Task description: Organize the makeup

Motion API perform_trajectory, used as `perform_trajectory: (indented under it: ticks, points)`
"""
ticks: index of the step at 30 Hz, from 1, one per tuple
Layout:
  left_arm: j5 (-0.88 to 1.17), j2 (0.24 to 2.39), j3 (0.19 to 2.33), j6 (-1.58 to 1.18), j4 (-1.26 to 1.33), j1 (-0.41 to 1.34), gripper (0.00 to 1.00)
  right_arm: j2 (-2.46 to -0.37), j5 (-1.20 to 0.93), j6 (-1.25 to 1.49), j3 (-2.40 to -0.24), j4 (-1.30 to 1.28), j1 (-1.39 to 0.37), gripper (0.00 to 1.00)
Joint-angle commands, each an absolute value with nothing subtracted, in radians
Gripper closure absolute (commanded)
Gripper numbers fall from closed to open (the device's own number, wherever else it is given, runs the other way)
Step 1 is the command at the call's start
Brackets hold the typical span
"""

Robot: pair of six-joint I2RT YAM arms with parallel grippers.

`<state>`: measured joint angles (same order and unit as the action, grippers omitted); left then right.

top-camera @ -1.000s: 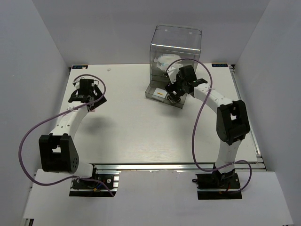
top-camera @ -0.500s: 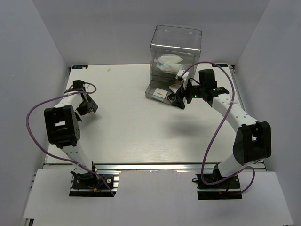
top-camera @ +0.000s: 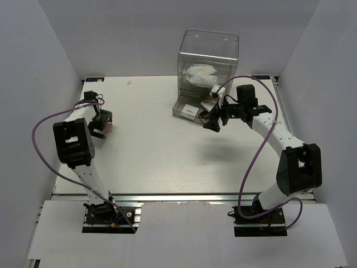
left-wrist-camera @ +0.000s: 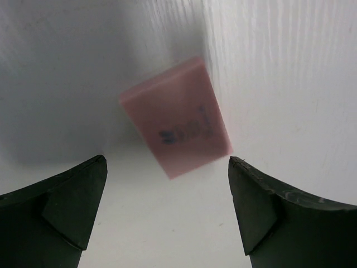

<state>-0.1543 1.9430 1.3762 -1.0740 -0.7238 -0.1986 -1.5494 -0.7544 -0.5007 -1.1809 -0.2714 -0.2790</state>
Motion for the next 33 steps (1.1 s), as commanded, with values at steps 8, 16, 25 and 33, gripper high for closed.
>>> perform_trajectory:
  ticks: [8,16,25,33]
  points:
    - [-0.155,2.082,1.514,-1.339,-0.805,-0.219,0.02,-1.526,-0.788,-0.476,-1.154,-0.239,-0.235,0.11]
    - [-0.164,2.164,1.577,-1.342,-1.002,-0.221,0.12,-1.516,-0.792,-0.457,-1.147,-0.222,-0.212,0.11]
    - [-0.141,2.138,1.499,-1.298,-0.977,-0.227,0.33,-1.509,-0.813,-0.44,-1.169,-0.212,-0.201,0.11]
    - [-0.002,2.014,1.379,-1.189,-0.747,-0.219,0.83,-1.462,-0.815,-0.439,-1.141,-0.201,-0.19,0.11]
